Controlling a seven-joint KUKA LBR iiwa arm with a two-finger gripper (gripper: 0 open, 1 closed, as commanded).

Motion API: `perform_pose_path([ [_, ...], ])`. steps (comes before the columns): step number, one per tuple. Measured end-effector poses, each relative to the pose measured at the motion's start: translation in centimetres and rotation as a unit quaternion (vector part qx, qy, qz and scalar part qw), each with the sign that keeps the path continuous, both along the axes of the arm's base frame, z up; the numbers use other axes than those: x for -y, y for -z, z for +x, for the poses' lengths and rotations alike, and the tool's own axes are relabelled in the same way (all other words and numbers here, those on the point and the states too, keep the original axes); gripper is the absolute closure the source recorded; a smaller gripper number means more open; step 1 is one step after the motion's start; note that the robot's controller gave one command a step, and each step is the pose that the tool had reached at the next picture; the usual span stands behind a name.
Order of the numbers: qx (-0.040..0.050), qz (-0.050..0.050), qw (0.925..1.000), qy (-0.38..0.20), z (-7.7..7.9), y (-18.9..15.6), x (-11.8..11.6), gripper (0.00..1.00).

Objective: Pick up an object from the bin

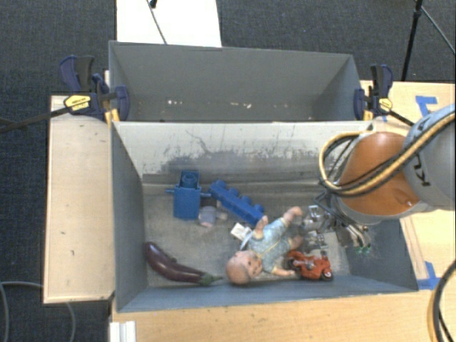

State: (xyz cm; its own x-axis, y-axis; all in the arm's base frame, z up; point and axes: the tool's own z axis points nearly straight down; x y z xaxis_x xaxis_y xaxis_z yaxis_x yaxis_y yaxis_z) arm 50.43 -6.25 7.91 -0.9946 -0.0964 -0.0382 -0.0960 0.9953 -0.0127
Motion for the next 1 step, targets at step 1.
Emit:
perform_pose_path([
  [1,-0.0001,0.000,1.0000,-0.001,0.00,0.01,0.00,1.00],
])
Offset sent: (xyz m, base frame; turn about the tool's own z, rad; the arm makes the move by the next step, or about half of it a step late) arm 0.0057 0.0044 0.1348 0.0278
